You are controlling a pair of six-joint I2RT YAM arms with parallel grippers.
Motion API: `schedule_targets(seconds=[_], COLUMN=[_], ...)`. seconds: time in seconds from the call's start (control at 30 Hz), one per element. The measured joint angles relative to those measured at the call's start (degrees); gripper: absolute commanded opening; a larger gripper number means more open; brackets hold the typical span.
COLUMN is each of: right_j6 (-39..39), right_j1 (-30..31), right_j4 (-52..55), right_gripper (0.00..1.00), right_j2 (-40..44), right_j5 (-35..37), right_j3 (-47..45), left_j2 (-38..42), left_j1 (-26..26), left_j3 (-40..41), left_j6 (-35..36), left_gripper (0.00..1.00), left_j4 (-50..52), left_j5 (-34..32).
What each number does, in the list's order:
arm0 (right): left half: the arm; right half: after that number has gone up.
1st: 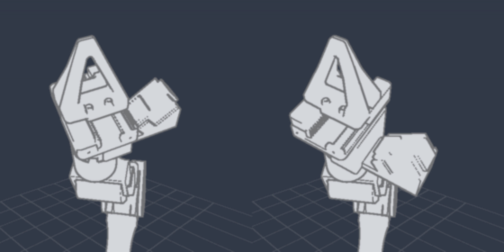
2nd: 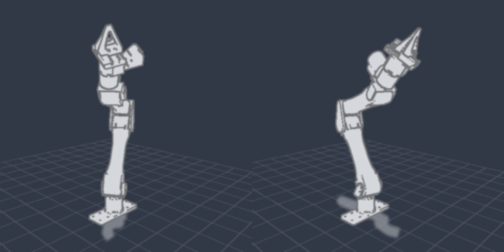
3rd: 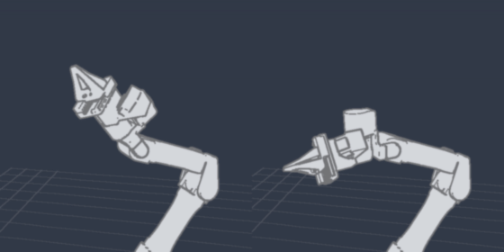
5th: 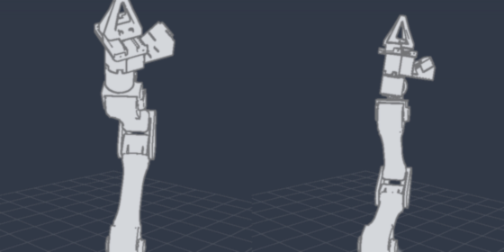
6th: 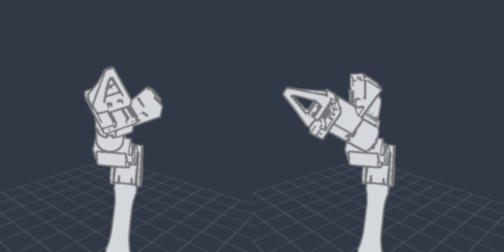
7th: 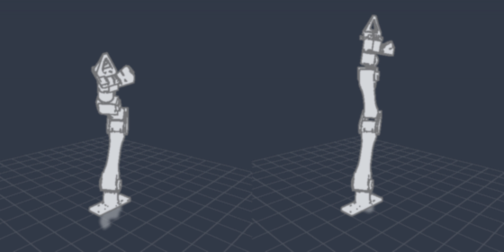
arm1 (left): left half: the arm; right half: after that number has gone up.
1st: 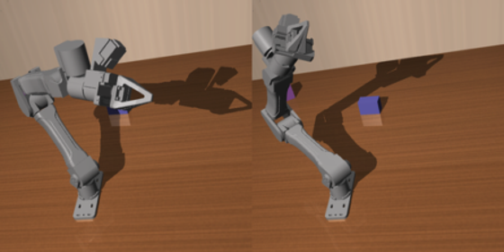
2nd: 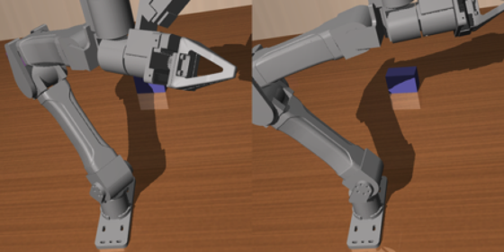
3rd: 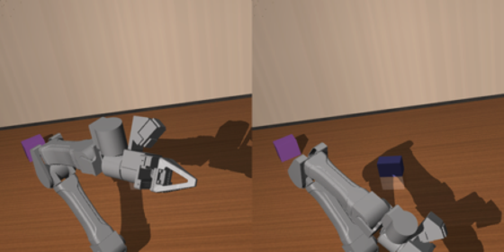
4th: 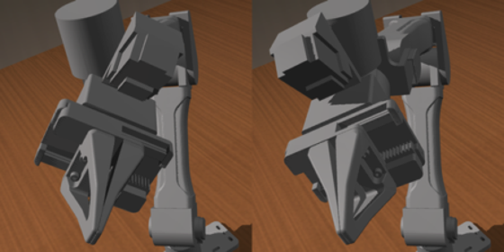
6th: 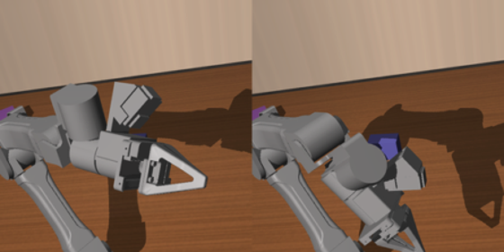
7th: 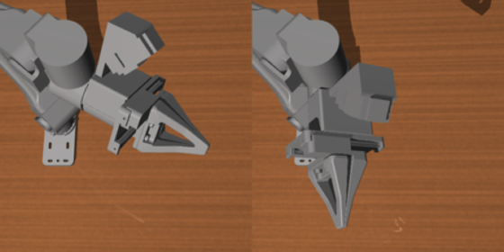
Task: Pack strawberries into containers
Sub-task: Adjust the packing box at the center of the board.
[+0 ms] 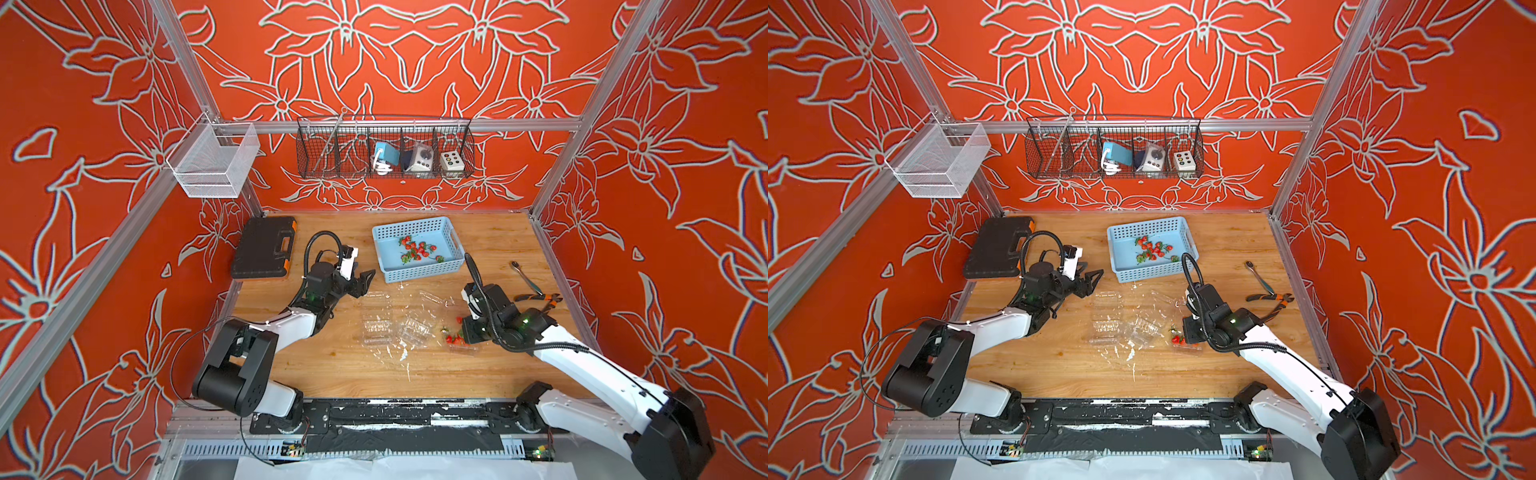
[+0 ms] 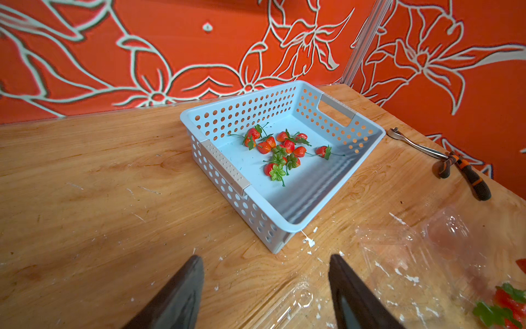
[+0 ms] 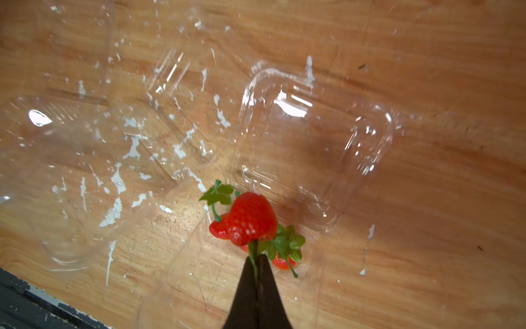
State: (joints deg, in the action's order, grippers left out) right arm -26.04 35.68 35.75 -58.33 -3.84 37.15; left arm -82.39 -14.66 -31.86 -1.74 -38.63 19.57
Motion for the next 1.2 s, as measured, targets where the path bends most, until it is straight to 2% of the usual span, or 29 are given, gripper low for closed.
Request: schedule_targets(seconds=[0.23,0.7,1.2], right_j6=[-2.93,-6.21,-9.73], right_j1=[2.14,4.98,9.4], right_j4=[0.28,1.16,1.14], right_gripper=[0.0,0.15,0.23], right_j2=[0.72,-0.72,-1.79], right_j5=[0.81,1.92,2.97], right_j3=[-2.97,-5.18,-6.97], left_j2=[0.59,0.72,1.05], left_j1=[-0.02,-0.04,-0.04], left_j3=[0.33,0.63,0.9], left_j6=[-0.2,-0.22,-0.66], left_gripper=[0.69,0.69,0.69], left_j4=[-0.02,-0.02,-0.04], left_j5=[0.0,-0.07,-0.17])
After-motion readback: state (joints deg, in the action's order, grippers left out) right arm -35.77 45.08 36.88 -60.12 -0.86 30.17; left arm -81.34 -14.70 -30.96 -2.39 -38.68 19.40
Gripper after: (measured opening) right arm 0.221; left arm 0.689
